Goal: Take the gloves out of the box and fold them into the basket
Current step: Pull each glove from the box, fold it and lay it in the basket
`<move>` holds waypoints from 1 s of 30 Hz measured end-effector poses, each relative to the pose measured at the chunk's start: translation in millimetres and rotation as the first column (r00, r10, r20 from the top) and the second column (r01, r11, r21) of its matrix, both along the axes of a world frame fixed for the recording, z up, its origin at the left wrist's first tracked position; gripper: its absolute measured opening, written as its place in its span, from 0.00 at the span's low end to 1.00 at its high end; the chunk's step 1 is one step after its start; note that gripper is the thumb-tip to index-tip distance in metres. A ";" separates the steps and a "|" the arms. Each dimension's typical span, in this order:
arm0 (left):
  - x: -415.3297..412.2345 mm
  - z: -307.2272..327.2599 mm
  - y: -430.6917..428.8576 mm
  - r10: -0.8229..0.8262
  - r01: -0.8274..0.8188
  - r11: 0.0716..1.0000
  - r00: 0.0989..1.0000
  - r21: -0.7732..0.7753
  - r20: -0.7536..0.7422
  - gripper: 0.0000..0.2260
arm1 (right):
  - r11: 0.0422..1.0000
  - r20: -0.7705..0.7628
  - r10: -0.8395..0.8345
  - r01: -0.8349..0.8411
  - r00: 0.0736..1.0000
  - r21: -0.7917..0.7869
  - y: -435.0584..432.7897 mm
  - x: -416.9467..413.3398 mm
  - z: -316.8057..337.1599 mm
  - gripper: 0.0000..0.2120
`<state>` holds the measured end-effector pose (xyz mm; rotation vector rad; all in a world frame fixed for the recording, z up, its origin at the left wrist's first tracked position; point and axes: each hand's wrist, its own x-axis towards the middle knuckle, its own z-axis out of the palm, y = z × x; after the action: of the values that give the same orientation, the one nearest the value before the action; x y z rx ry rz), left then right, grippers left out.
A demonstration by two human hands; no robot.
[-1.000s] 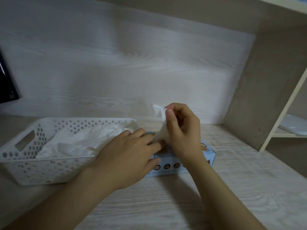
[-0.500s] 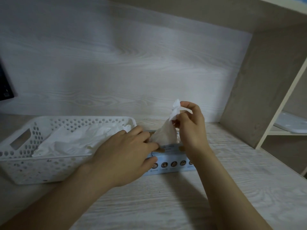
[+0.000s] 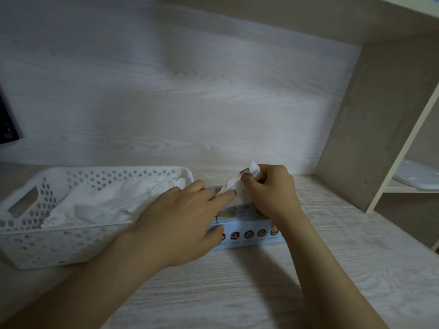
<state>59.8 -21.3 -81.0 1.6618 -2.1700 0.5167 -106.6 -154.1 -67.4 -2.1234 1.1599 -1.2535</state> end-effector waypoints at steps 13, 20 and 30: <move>-2.6 2.3 -9.1 0.037 -0.031 0.996 0.998 0.087 -0.060 0.26 | 0.962 0.235 0.001 0.063 0.972 -0.266 3.4 11.7 -3.7 0.07; -5.0 5.6 -8.2 0.044 -0.038 0.992 0.998 0.119 -0.045 0.26 | 0.946 0.344 -0.051 0.156 0.938 -0.285 7.9 15.1 -4.1 0.08; -4.6 3.8 -7.6 0.046 -0.045 0.992 0.999 0.121 -0.004 0.23 | 0.918 0.653 -0.120 0.334 0.748 -0.214 16.8 10.4 9.7 0.06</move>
<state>55.1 -28.9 -77.2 1.7765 -2.2024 0.3986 -96.2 -137.3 -57.7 -1.5335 0.9655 -2.1840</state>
